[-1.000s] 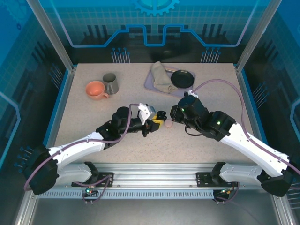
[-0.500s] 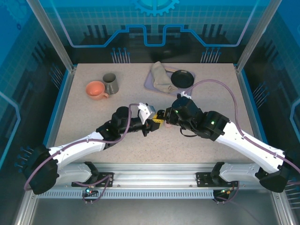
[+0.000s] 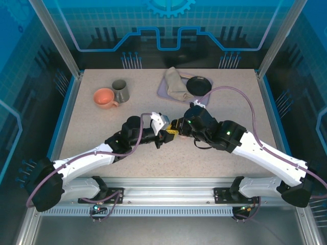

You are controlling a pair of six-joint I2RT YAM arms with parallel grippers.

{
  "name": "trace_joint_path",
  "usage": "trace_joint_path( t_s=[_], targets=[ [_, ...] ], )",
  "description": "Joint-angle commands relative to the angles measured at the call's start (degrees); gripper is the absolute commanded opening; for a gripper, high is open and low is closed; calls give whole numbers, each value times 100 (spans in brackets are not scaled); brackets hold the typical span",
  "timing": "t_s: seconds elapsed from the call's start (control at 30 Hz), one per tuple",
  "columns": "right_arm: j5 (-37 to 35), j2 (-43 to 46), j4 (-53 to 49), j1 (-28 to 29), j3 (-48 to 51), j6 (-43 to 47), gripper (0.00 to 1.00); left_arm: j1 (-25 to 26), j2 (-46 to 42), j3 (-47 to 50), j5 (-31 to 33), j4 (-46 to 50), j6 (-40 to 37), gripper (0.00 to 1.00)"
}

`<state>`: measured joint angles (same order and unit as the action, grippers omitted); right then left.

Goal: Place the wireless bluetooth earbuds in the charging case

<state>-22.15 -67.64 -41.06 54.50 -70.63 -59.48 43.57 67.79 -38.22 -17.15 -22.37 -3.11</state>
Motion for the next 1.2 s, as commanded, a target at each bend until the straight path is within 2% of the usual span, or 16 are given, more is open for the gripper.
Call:
trace_joint_path(
  t_s=[0.0,0.73,1.17],
  targets=[
    [-119,-39,-17,95,-143,5,17,45,-81,-211,49,-93,-119,0],
    [121,-54,-184,113,-240,218,18,46,-211,-85,-161,-530,-93,0],
    [210,30,-45,105,-268,321,22,41,-96,-151,-254,-611,-93,0]
  ],
)
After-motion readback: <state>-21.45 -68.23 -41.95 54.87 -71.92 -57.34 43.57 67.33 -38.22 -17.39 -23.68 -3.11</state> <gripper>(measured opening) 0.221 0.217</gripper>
